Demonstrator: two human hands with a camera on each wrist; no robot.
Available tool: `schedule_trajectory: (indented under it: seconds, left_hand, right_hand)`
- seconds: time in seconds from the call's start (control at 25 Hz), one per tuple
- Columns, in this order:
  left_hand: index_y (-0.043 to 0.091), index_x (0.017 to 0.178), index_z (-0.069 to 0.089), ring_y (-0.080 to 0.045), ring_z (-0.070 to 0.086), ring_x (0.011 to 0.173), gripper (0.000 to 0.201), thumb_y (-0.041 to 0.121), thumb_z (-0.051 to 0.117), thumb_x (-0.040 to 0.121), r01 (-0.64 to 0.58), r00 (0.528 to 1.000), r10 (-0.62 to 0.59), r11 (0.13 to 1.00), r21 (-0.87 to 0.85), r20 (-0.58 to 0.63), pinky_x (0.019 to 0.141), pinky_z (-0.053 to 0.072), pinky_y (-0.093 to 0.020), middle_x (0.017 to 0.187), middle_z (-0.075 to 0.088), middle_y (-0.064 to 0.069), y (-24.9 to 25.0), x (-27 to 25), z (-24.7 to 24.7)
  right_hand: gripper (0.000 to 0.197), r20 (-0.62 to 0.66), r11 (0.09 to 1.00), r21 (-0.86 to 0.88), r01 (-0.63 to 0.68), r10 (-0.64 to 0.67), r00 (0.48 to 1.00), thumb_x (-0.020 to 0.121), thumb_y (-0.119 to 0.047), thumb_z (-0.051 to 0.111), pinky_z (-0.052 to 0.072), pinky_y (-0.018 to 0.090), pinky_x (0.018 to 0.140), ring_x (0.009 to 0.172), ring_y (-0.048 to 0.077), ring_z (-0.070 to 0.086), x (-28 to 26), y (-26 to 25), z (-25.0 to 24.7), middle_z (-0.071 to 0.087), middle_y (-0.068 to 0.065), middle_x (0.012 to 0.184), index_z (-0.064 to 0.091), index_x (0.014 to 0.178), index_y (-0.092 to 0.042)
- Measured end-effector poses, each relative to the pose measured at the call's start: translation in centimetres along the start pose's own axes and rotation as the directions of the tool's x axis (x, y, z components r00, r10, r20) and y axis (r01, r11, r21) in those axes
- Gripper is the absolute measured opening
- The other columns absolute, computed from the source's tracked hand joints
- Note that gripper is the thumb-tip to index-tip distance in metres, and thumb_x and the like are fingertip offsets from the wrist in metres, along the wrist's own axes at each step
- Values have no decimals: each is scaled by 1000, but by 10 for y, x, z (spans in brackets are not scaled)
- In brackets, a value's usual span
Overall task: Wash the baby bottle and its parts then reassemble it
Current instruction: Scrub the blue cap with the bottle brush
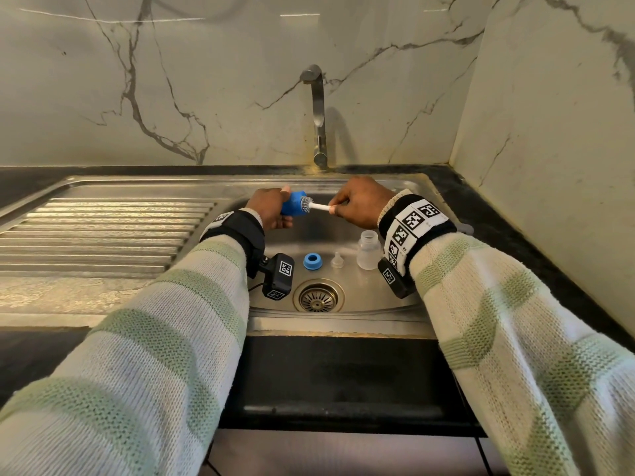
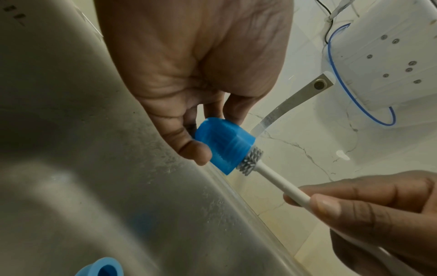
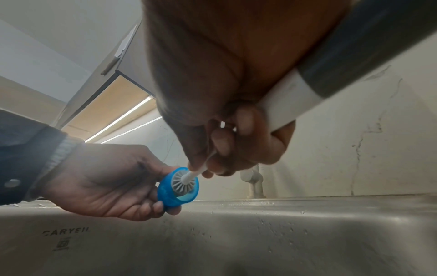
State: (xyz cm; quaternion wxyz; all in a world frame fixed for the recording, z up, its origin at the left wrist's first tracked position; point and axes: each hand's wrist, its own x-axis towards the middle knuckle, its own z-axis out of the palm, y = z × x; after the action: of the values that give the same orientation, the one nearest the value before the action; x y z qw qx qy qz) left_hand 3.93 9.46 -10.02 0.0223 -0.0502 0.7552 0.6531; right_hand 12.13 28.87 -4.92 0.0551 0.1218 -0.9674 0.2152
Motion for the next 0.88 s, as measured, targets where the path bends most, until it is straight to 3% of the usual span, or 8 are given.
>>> schedule_trajectory:
  seconds: [0.12,0.2,0.4,0.52,0.68,0.8,0.88]
  left_hand:
    - [3,131,53,-20,59,62,41,31,48,101,-9,1000,9,1000,15,12,51,53,-28,104,60,-23,-1,0,1]
    - [5,131,55,-19,59,63,40,30,48,101,-23,999,22,999,36,26,52,53,-28,107,61,-24,-1,-1,1]
    - [2,131,53,-19,58,61,40,29,48,101,-11,1000,10,1000,15,16,48,53,-27,103,60,-24,1,-2,2]
    - [1,131,51,-20,59,61,42,31,49,101,1,1000,-1,1000,5,11,46,53,-26,104,60,-25,1,-2,2]
    - [1,131,51,-20,59,63,43,32,48,102,0,1000,0,1000,21,8,49,54,-28,107,60,-25,0,-3,2]
    - [2,131,52,-20,58,61,40,30,46,103,-7,1000,6,999,36,26,46,54,-26,108,59,-24,1,-4,2]
    - [3,130,53,-20,57,61,39,29,46,103,-12,999,10,998,56,37,51,54,-28,107,59,-23,0,-4,3]
  right_hand:
    - [23,34,998,47,-28,26,999,94,-23,63,38,18,55,65,4,53,-4,4,-2,67,-6,78,74,112,-14]
    - [22,44,998,48,-51,49,998,93,-23,64,38,18,53,64,6,54,-5,5,-3,61,-10,71,74,111,-15]
    - [20,-2,999,-27,-47,47,999,91,-26,65,49,27,75,85,15,63,1,3,-2,74,0,96,77,104,-17]
    - [21,-8,999,-45,-22,22,1000,92,-27,64,47,27,75,84,15,63,1,2,-1,74,0,97,77,105,-17]
    - [24,25,1000,11,9,-9,1000,93,-24,63,42,20,65,69,4,54,-3,1,-2,71,-4,89,74,112,-14]
    - [24,53,1000,26,-7,6,999,94,-22,61,37,16,53,62,4,51,-6,2,-5,59,-12,70,73,113,-13]
    - [23,65,999,43,-33,30,997,94,-23,61,37,16,51,60,5,51,-7,2,-5,57,-11,66,73,112,-14]
